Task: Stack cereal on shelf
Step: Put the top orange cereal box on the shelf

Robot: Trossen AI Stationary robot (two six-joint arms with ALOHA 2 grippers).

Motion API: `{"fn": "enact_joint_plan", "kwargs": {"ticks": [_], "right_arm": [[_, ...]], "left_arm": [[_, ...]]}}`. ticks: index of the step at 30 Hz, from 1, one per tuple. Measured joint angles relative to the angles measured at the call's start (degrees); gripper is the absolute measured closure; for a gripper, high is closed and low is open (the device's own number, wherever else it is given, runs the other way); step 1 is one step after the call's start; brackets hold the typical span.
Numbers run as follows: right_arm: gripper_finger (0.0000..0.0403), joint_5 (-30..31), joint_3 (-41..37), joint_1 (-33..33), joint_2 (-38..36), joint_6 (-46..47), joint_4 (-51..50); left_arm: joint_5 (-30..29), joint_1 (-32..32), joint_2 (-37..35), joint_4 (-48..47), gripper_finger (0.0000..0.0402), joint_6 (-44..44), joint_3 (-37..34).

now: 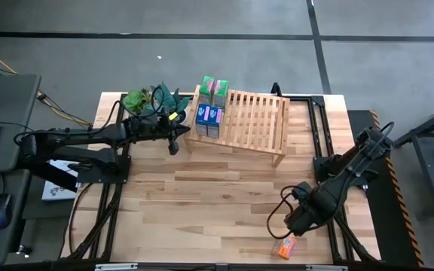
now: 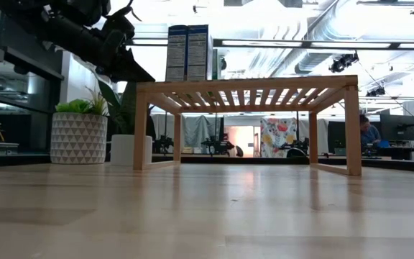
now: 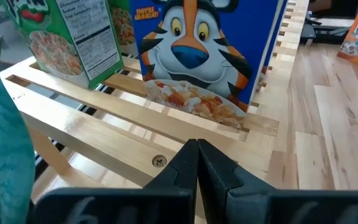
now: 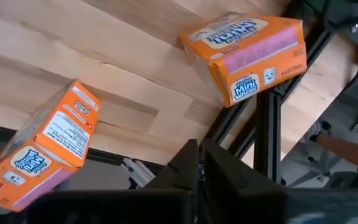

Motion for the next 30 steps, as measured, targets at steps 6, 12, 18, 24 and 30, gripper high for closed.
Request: {"fn": "enact_joint_plan", "kwargs": {"ticks": [6,12,18,24,30], "right_arm": [[0.0289,1.79,-2.16,2.63,-1.59,6.23,0.19],[0.0153,4.52,-8.86,5.47,-4.56,14.68,0.03],[0.0061,4.51,-15.64,7.68,-7.4,27.43,0.25],[0.0046,11.2,-13.74,8.16,-7.87,28.18,1.69],[0.0045,12.92,-12.1,8.16,-7.73,27.83,0.14]], "left_arm": [[0.95,0.0,0.0,-1.31,0.0401,-2.18,0.0],[1.46,0.0,-0.01,-1.66,0.0402,-2.19,0.0],[1.46,0.0,0.0,-1.66,0.0402,-1.66,0.0],[1.46,0.0,0.0,-1.64,0.0401,-1.67,0.0],[1.46,-0.02,0.0,-1.64,0.0402,-1.69,0.0]]}}
